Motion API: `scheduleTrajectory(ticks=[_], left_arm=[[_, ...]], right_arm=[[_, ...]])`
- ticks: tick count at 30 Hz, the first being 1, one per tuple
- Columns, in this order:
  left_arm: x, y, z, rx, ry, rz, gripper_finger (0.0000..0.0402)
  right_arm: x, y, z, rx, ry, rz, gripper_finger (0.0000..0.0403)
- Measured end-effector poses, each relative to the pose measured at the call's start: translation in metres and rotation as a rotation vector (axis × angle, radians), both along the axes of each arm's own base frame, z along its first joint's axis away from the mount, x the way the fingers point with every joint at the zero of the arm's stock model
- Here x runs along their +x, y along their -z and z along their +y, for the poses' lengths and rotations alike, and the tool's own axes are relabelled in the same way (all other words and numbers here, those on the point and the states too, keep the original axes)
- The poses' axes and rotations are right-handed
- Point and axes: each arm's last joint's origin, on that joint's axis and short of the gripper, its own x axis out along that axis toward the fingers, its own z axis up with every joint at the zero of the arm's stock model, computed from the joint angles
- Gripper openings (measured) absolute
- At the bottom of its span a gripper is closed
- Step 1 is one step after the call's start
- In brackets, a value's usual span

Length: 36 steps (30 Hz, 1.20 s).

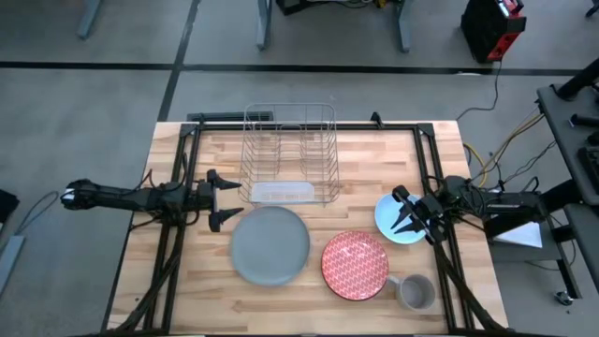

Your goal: Sort dishes

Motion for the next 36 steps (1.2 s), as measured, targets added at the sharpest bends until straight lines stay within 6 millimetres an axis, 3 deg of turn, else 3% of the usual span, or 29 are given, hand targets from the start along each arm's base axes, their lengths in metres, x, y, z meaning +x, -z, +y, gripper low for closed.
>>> scheduleTrajectory(ticks=[23, 36], left_arm=[[0.0, 0.0, 0.0, 0.0, 0.0, 0.0, 0.0374], [0.0, 0.0, 0.0, 0.0, 0.0, 0.0, 0.0374]], right_arm=[[0.0, 0.0, 0.0, 0.0, 0.0, 0.0, 0.0071], [0.0, 0.0, 0.0, 0.0, 0.0, 0.0, 0.0045]])
